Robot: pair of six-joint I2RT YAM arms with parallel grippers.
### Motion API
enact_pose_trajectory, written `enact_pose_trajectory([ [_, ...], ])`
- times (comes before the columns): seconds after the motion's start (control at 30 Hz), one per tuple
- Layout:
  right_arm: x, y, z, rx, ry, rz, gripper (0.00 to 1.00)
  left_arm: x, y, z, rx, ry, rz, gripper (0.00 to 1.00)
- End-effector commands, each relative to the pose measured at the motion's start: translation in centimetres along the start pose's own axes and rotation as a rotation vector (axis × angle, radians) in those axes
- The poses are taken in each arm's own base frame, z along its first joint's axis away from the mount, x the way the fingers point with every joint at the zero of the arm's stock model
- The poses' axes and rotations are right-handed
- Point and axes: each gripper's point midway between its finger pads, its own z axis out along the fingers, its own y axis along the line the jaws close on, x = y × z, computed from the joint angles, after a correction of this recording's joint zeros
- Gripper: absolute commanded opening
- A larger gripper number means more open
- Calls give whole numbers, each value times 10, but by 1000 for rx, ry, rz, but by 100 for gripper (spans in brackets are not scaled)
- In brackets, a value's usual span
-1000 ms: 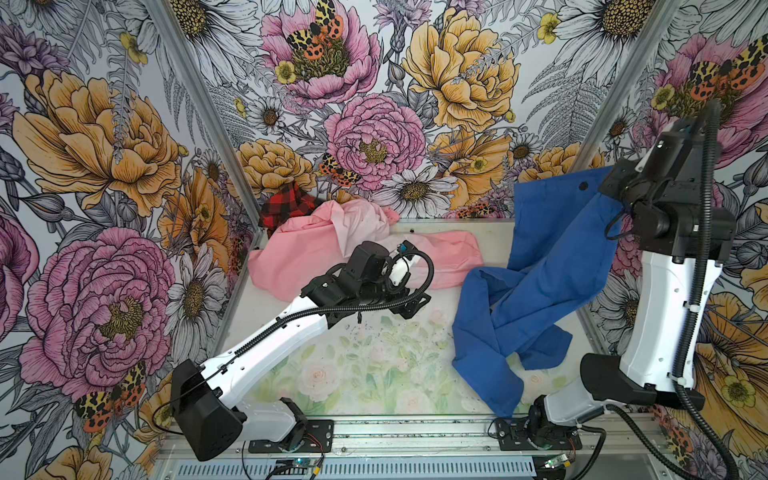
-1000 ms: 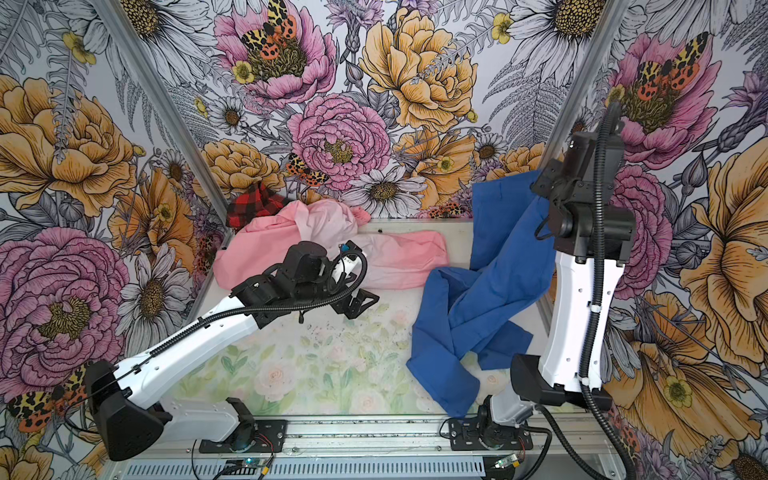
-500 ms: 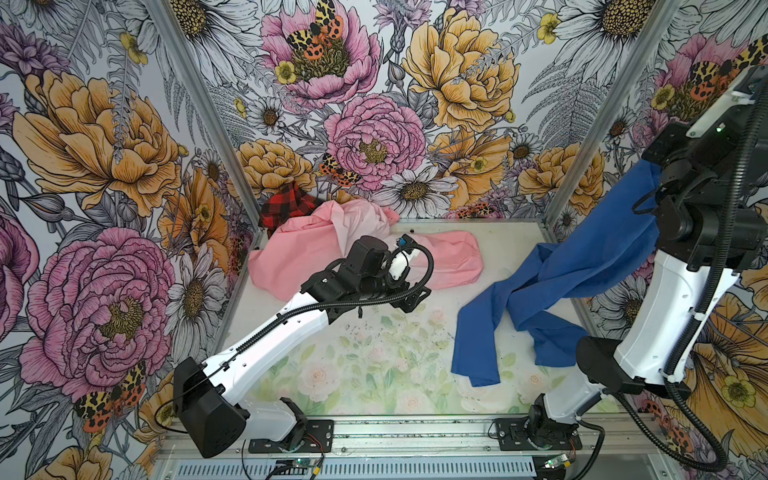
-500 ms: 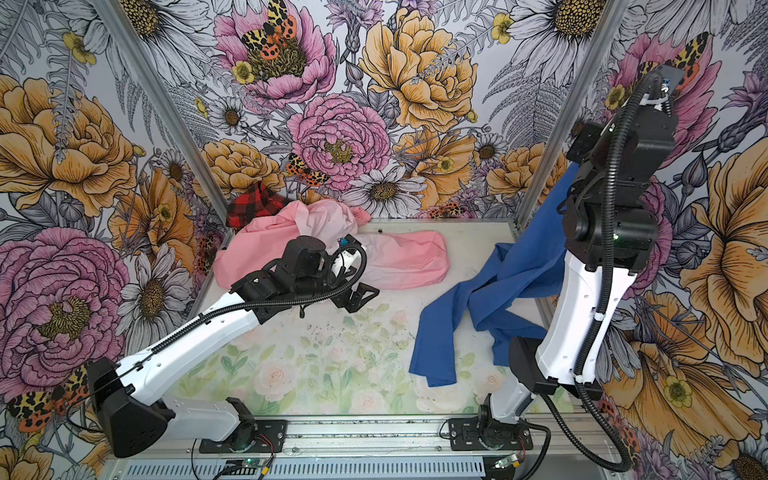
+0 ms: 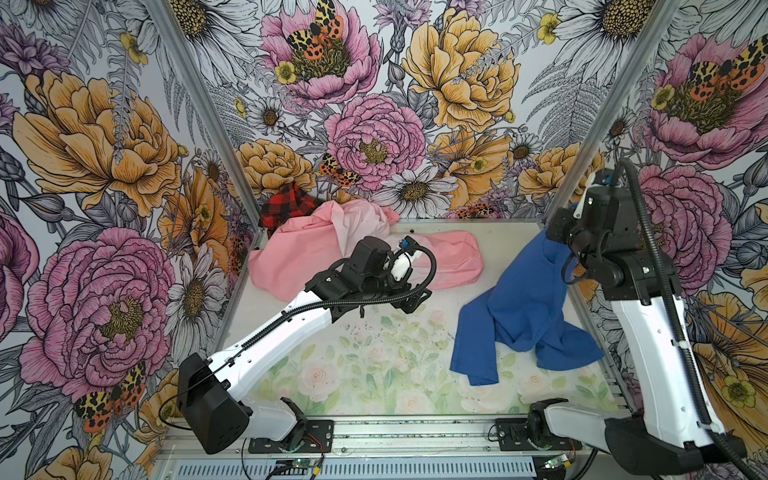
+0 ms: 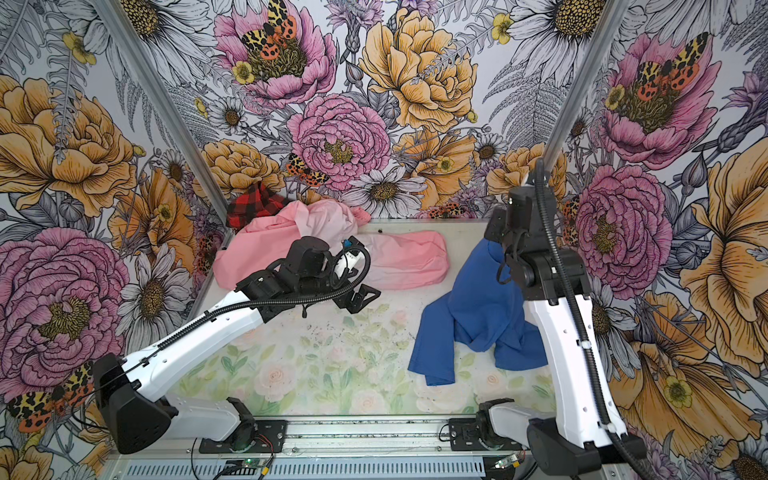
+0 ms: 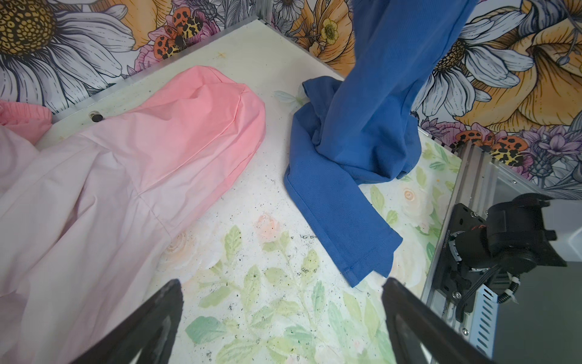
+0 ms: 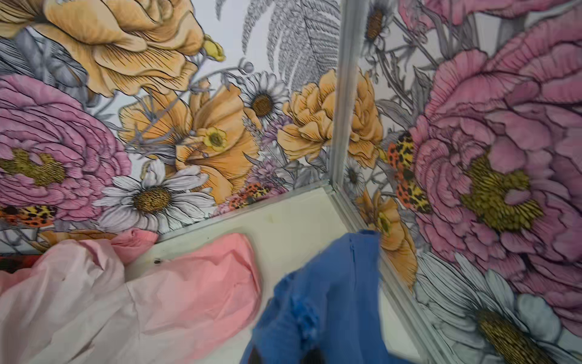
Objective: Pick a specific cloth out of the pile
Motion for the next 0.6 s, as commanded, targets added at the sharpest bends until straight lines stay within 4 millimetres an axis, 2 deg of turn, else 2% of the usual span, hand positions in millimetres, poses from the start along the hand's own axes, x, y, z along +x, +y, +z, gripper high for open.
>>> enact_pose_trajectory([
  [0.0, 36, -50, -8, 200, 37, 47, 0, -7, -1, 0, 18, -17, 14, 99],
  [0.07, 80, -70, 4, 289, 170, 19, 0, -6, -2, 0, 26, -16, 13, 99],
  [0.13, 116, -85, 12, 331, 244, 42, 0, -5, -3, 1, 25, -13, 16, 99],
  [0.27, 174, -109, 34, 420, 410, -5, 0, -5, -8, -1, 31, -16, 25, 99],
  [0.37, 191, -103, 62, 393, 498, -48, 0, -5, -12, -1, 43, -16, 33, 99],
  [0.47, 194, -78, 90, 271, 537, -65, 0, -5, -15, -2, 52, -18, 36, 99],
  [0.5, 195, -72, 97, 244, 553, -73, 7, -5, -16, -3, 54, -21, 38, 99],
  [0.57, 199, -60, 103, 200, 581, -108, 34, -5, -21, -7, 84, -25, 47, 99],
])
